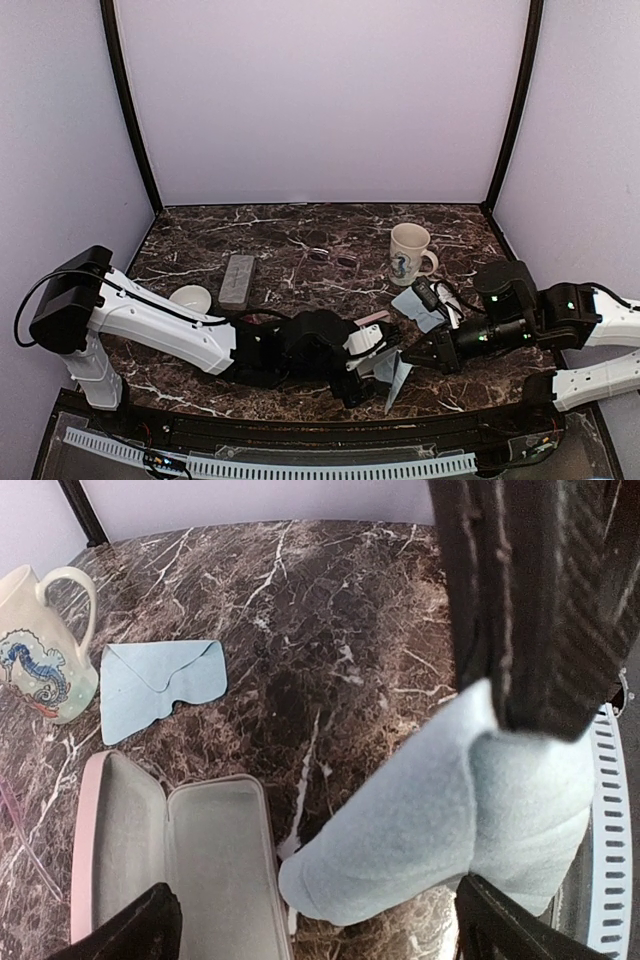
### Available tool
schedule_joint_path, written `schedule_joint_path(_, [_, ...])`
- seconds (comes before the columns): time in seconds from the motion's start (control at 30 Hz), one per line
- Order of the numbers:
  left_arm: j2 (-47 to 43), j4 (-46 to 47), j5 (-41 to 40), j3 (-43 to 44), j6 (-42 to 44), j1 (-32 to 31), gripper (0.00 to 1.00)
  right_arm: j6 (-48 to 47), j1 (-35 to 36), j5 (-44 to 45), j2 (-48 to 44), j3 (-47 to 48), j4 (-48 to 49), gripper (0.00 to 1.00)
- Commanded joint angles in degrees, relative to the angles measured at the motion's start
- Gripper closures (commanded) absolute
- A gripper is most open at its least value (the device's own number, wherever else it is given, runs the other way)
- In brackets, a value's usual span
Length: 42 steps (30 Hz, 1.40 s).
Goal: Organize the sunglasses
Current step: Pick up the glasses cleaning cloth from the center of the board.
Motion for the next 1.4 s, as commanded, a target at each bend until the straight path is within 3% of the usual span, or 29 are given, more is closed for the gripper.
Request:
schedule_joint_path(0.0, [-1.15, 3.39, 1.03, -0.03, -1.31, -0.35, 0.02, 0.45, 0.40, -0.12, -0.03, 0.91, 2.95, 1.00])
schedule_joint_path(0.43, [-0.52, 6.46, 1.68, -0.09, -4.48, -0.34, 0.01, 0.74, 0.41, 0.15, -0.39, 0.43, 3.14, 1.00])
schedule_joint_path(0.97, [1.68, 4.57, -6.19, 1.34, -7.67, -0.66, 0.02, 0.76, 0.37, 0.70, -0.03, 0.89, 2.79, 1.00])
schedule_joint_path(1.37, [2.41, 7.88, -1.58, 1.16, -8.09, -1.06, 0.01, 0.92, 0.23, 0.94, -0.47, 0.43, 2.85, 1.00])
